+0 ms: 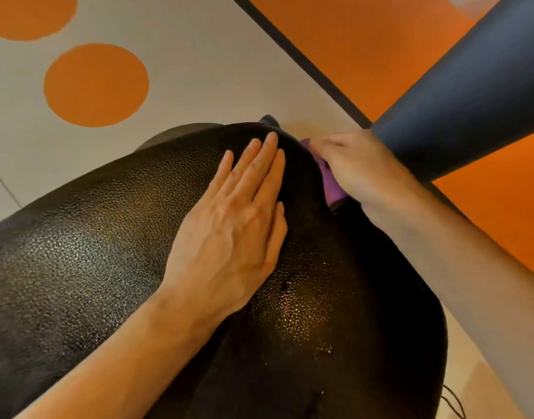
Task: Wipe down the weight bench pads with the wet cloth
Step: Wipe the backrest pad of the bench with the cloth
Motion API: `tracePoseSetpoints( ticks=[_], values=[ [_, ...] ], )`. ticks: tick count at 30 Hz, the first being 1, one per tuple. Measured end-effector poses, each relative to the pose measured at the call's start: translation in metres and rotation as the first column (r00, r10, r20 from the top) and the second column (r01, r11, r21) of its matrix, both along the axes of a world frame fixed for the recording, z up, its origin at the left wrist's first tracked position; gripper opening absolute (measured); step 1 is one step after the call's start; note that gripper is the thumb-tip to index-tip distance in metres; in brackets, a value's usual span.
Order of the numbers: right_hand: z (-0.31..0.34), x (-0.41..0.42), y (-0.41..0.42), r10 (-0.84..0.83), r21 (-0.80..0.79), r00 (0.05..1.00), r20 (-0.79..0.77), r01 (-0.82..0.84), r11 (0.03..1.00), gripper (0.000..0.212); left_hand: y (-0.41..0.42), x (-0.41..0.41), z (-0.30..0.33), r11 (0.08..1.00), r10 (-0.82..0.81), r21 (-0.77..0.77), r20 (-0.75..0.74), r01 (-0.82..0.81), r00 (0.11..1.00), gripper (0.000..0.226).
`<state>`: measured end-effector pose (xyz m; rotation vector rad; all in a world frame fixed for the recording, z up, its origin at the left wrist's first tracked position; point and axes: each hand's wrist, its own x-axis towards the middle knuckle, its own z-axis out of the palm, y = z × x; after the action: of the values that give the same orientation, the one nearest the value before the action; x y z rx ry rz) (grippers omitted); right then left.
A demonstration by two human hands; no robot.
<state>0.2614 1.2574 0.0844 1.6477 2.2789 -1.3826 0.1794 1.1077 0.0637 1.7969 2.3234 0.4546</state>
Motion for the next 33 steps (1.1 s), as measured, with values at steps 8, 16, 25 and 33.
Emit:
tracePoseSetpoints(
  ticks=[8,16,25,33],
  values=[
    [0.004,0.034,-0.004,-0.003,-0.092,1.000,0.006,0.004,0.996,0.030,-0.036,-0.042,0.010,0.985,0.170,-0.018,-0.007,-0.170,0.985,0.058],
    [-0.009,-0.010,0.010,0.043,-0.075,0.994,-0.105,-0.051,0.996,0.026,-0.039,-0.049,-0.002,0.967,0.246,0.054,0.069,-0.249,0.967,0.057],
    [-0.005,-0.042,0.009,0.139,-0.026,0.969,-0.204,-0.147,0.989,0.025,-0.037,-0.052,0.004,0.972,0.236,-0.001,-0.016,-0.236,0.972,0.059],
    [0.000,-0.039,0.006,0.174,-0.035,0.950,-0.259,-0.189,0.981,0.023,-0.041,-0.052,0.003,0.971,0.238,-0.002,0.054,-0.238,0.970,0.058]
  ],
)
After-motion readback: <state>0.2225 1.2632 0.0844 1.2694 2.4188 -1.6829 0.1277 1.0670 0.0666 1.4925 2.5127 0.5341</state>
